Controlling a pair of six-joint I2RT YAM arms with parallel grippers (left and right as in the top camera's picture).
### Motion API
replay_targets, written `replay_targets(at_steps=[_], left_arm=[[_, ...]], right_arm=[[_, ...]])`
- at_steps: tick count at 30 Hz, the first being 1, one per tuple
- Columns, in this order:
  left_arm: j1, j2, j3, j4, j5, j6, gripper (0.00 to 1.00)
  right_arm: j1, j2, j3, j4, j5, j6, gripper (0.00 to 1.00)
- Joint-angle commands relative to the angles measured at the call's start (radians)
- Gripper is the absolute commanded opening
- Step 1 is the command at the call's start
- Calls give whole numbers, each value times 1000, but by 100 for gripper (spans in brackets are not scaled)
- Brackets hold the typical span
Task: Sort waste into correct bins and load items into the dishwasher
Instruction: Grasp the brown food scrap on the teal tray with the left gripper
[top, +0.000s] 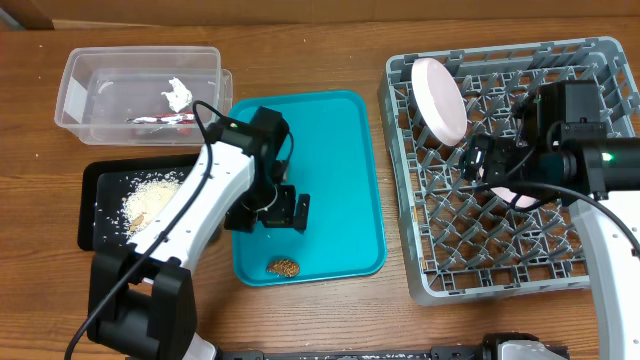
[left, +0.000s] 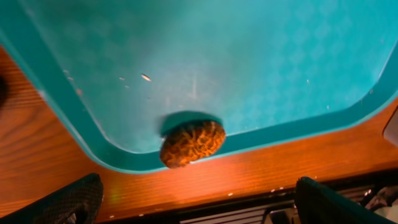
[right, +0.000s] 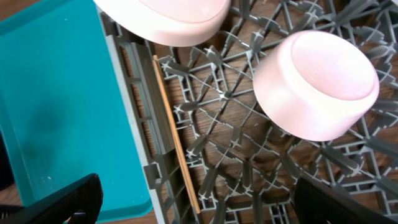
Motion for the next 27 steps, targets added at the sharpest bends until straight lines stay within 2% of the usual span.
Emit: replay_targets(at_steps=[1,7,14,24,27], left_arm=[[-39,10,-57,13,27,4,100],[-74,10,-174,66,22,-32,100],[-75,10,-297,201,20,-49,100],[-76,10,-358,297,20,-57,99],[-76,10,-372,312,20,-61,96]], right_arm=[[-4,2,16,3,9,10,100],[-4,2,16,-2,9,-9,100],[-4,2,16,-6,9,-12,100],[-4,2,16,-9,9,-12,100],[-4,2,16,-9,9,-12,100]])
